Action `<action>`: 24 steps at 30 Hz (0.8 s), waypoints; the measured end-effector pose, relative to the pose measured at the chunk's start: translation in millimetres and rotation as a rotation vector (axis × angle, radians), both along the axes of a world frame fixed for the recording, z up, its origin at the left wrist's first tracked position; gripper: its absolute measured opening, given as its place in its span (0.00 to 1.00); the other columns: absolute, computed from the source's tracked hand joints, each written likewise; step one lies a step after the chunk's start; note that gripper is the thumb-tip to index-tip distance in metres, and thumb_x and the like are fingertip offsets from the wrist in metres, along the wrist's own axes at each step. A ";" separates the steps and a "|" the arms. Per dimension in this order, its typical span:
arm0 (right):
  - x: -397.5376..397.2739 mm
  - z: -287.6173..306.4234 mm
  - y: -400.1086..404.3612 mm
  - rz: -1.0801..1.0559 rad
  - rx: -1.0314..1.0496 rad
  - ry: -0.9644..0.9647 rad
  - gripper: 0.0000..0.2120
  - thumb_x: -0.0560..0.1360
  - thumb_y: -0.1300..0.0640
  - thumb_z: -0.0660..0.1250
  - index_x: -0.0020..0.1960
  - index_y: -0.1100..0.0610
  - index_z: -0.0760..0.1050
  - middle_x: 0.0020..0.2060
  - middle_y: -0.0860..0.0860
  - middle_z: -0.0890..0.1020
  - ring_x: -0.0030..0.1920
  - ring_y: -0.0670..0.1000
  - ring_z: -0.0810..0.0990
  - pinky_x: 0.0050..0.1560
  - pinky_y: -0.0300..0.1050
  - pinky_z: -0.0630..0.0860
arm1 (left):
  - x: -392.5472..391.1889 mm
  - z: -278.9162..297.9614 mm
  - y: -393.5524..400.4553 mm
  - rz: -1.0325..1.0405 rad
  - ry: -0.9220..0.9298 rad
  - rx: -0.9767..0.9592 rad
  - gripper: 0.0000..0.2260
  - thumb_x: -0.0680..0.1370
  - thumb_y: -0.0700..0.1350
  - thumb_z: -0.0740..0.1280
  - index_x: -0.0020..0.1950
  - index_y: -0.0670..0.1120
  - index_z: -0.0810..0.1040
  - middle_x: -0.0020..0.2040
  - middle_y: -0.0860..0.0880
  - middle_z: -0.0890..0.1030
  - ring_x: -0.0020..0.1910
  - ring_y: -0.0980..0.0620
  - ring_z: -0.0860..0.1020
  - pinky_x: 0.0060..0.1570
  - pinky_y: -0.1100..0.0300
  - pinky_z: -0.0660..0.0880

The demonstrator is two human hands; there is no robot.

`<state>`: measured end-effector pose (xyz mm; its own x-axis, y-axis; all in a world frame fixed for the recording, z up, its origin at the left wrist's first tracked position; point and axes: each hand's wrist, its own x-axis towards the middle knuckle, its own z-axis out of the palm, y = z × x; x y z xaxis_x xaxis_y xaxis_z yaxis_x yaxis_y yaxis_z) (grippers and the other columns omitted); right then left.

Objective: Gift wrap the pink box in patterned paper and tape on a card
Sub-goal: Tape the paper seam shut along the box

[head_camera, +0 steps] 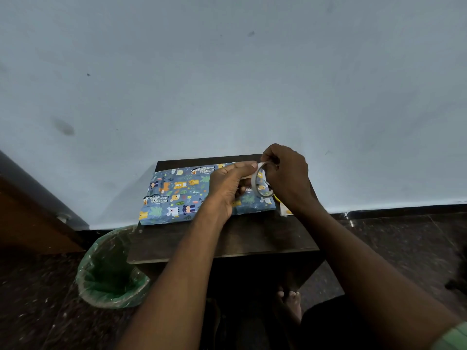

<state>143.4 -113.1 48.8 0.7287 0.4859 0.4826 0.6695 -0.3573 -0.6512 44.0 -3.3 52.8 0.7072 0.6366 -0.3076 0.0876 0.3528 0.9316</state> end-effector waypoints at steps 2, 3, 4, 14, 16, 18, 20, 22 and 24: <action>-0.7 2.0 -0.6 0.014 0.006 0.050 0.11 0.71 0.69 0.69 0.43 0.53 0.79 0.35 0.46 0.82 0.39 0.45 0.79 0.40 0.36 0.71 | 0.1 -0.7 0.4 0.024 -0.024 0.062 0.05 0.76 0.43 0.78 0.51 0.45 0.89 0.39 0.51 0.87 0.34 0.59 0.82 0.32 0.66 0.73; -1.0 3.0 -0.8 0.020 0.009 0.087 0.11 0.71 0.69 0.69 0.42 0.53 0.80 0.34 0.45 0.82 0.38 0.44 0.80 0.39 0.34 0.70 | 0.3 -0.8 0.7 0.034 -0.042 0.094 0.06 0.76 0.43 0.78 0.52 0.44 0.89 0.40 0.51 0.87 0.36 0.60 0.82 0.33 0.67 0.74; -1.3 3.8 -0.9 0.030 0.006 0.128 0.12 0.71 0.69 0.69 0.42 0.53 0.81 0.33 0.44 0.82 0.37 0.42 0.80 0.39 0.33 0.71 | 0.3 -0.1 0.8 0.043 -0.064 0.118 0.07 0.77 0.43 0.78 0.54 0.43 0.89 0.41 0.52 0.87 0.36 0.61 0.82 0.33 0.68 0.74; 0.6 -2.2 1.0 0.046 -0.137 0.321 0.11 0.70 0.66 0.74 0.40 0.49 0.82 0.33 0.46 0.84 0.35 0.44 0.82 0.42 0.42 0.75 | 0.3 0.0 6.1 0.008 -0.171 0.174 0.03 0.79 0.41 0.75 0.52 0.47 0.87 0.48 0.52 0.88 0.42 0.61 0.80 0.42 0.66 0.75; 0.6 -1.6 -0.2 0.039 -0.159 0.338 0.13 0.68 0.67 0.75 0.38 0.49 0.81 0.33 0.47 0.85 0.36 0.46 0.83 0.44 0.45 0.78 | -1.7 1.4 6.5 -0.058 -0.140 0.255 0.05 0.79 0.40 0.76 0.55 0.45 0.86 0.50 0.48 0.89 0.42 0.61 0.81 0.39 0.68 0.75; 0.9 0.0 -1.4 0.027 -0.163 0.346 0.13 0.67 0.67 0.74 0.37 0.49 0.80 0.33 0.47 0.85 0.37 0.48 0.84 0.46 0.47 0.79 | -4.0 3.8 5.6 -0.104 -0.116 0.294 0.09 0.78 0.38 0.77 0.58 0.44 0.86 0.49 0.45 0.89 0.41 0.62 0.83 0.38 0.70 0.75; 1.0 0.8 -2.8 0.027 -0.167 0.356 0.12 0.68 0.68 0.73 0.37 0.51 0.80 0.33 0.48 0.85 0.37 0.49 0.85 0.47 0.49 0.82 | -5.5 5.5 4.6 -0.128 -0.107 0.316 0.13 0.76 0.37 0.78 0.60 0.43 0.86 0.48 0.42 0.89 0.41 0.61 0.85 0.38 0.71 0.76; 1.8 -0.1 -4.2 0.048 -0.175 0.384 0.12 0.68 0.69 0.73 0.38 0.52 0.80 0.32 0.50 0.86 0.34 0.49 0.86 0.47 0.54 0.85 | -6.3 6.3 4.1 -0.119 -0.106 0.345 0.13 0.75 0.35 0.78 0.59 0.42 0.86 0.46 0.41 0.89 0.40 0.60 0.86 0.38 0.72 0.76; 3.9 -0.1 -5.7 0.074 -0.195 0.410 0.12 0.68 0.70 0.73 0.38 0.53 0.81 0.32 0.50 0.86 0.34 0.49 0.86 0.47 0.56 0.86 | -6.7 5.6 3.9 -0.098 -0.106 0.365 0.13 0.75 0.34 0.78 0.58 0.41 0.86 0.43 0.42 0.89 0.39 0.59 0.86 0.38 0.72 0.76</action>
<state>147.2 -118.9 48.7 0.8003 0.5969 0.0564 0.3992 -0.4603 -0.7929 37.3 0.5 58.4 0.7856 0.6188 0.0049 0.0008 -0.0089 1.0000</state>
